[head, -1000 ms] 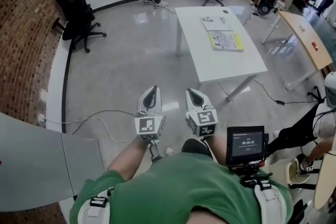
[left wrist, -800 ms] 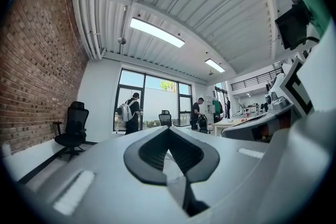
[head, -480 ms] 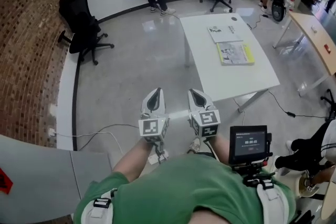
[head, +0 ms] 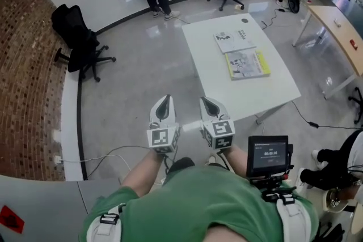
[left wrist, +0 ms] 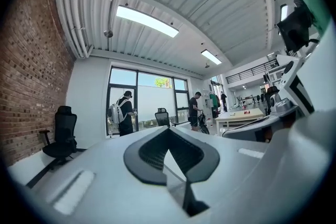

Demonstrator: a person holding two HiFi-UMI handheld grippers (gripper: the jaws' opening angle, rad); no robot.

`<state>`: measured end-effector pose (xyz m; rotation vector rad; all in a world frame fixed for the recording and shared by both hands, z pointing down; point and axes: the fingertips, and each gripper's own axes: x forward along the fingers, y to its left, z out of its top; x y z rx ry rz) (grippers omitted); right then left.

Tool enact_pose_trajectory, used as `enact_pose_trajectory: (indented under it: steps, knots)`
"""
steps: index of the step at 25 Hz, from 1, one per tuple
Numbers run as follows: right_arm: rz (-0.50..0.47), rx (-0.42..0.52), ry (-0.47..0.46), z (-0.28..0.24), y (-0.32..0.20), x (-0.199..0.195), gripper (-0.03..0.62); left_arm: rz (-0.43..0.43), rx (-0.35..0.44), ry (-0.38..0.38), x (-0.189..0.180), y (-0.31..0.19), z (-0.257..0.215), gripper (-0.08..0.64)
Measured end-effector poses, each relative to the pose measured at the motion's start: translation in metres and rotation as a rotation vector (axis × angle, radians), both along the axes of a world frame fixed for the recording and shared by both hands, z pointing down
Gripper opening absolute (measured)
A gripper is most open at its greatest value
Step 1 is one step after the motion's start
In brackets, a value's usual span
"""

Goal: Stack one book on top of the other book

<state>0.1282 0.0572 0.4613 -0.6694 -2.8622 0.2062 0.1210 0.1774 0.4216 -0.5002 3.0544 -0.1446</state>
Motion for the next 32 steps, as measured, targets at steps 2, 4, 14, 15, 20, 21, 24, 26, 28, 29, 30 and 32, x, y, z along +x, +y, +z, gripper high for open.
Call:
enact_pose_trajectory:
  steps: [2,4,14,15,20,21,24,26,28,29,30,32]
  knots:
    - [0.024,-0.005,0.007,-0.003,-0.005,-0.006,0.002,0.011,-0.014,0.016,-0.009,-0.003,-0.002,0.005]
    - [0.044,-0.016,0.008,-0.001,-0.011,-0.014,0.002,0.028,-0.023,0.028,-0.021,-0.008,-0.002,0.005]
    - [0.207,0.021,0.038,0.03,-0.042,-0.082,0.002,0.236,-0.019,0.037,-0.111,-0.043,0.022,0.005]
    - [0.228,0.026,0.04,0.029,-0.042,-0.09,0.002,0.261,-0.017,0.034,-0.121,-0.044,0.02,0.005]
    - [0.326,0.052,0.054,0.024,-0.028,-0.128,0.002,0.356,0.003,0.031,-0.173,-0.032,0.011,0.005]
    - [0.341,0.052,0.055,0.025,-0.022,-0.137,0.002,0.368,0.005,0.032,-0.182,-0.027,0.012,0.005]
    - [0.39,0.053,0.055,0.027,-0.01,-0.16,0.002,0.406,0.005,0.042,-0.207,-0.013,0.015,0.005]
    - [0.427,0.055,0.063,0.026,-0.005,-0.169,0.002,0.431,0.004,0.059,-0.222,-0.008,0.016,0.005]
    - [0.45,0.061,0.076,0.025,0.001,-0.176,0.002,0.461,0.009,0.058,-0.234,-0.003,0.016,0.005]
    - [0.458,0.065,0.083,0.025,0.002,-0.178,0.002,0.473,0.014,0.06,-0.239,-0.003,0.015,0.005]
    - [0.467,0.068,0.089,0.026,0.003,-0.181,0.002,0.484,0.017,0.066,-0.243,-0.003,0.015,0.005]
    - [0.488,0.068,0.094,0.026,0.0,-0.187,0.002,0.506,0.017,0.077,-0.251,-0.006,0.017,0.005]
